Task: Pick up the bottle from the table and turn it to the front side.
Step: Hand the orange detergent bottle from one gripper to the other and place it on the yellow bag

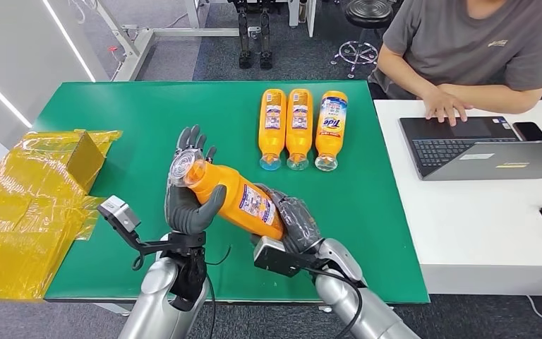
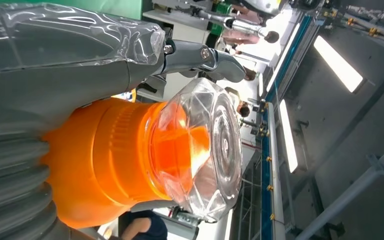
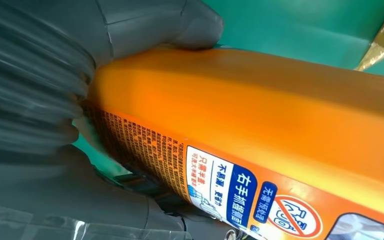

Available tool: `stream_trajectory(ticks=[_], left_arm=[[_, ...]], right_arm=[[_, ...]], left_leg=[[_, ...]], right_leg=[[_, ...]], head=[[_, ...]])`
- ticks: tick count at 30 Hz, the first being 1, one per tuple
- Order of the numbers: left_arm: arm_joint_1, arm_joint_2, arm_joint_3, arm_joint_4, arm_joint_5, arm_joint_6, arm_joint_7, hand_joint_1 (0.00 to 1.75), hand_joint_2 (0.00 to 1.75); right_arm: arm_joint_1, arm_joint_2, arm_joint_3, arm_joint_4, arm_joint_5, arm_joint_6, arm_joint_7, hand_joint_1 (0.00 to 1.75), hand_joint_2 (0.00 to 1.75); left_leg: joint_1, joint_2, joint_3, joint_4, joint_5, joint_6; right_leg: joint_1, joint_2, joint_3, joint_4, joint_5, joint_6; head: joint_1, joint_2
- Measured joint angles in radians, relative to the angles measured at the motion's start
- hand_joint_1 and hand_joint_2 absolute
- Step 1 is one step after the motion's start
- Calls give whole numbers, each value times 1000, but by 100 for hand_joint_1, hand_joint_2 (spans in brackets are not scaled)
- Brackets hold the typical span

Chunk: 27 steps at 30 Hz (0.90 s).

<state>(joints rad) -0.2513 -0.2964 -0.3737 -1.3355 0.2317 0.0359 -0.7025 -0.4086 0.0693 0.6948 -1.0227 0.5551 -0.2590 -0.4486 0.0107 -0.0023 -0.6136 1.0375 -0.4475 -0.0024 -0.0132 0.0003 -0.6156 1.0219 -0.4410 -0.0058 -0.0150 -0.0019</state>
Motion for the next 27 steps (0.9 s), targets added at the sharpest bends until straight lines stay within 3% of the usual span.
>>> stream_trajectory(ticks=[15,16,19,20,27], left_arm=[[8,0,34,0,-29,13,0,0,175],[8,0,35,0,-32,17,0,10,175],[9,0,40,0,-41,28,0,137,175],[9,0,41,0,-45,31,0,171,175],[10,0,44,-7,-65,71,0,175,175]], right_arm=[[-44,15,12,55,19,55,-15,175,175],[-46,16,12,58,21,58,-16,175,175],[-52,18,15,67,26,64,-17,175,175],[-55,19,15,70,28,65,-17,175,175],[-62,28,16,83,37,74,-15,175,175]], left_leg=[[0,0,0,0,0,0],[0,0,0,0,0,0],[0,0,0,0,0,0],[0,0,0,0,0,0],[0,0,0,0,0,0]], right_leg=[[0,0,0,0,0,0],[0,0,0,0,0,0],[0,0,0,0,0,0],[0,0,0,0,0,0],[0,0,0,0,0,0]], head=[[0,0],[0,0],[0,0],[0,0],[0,0]])
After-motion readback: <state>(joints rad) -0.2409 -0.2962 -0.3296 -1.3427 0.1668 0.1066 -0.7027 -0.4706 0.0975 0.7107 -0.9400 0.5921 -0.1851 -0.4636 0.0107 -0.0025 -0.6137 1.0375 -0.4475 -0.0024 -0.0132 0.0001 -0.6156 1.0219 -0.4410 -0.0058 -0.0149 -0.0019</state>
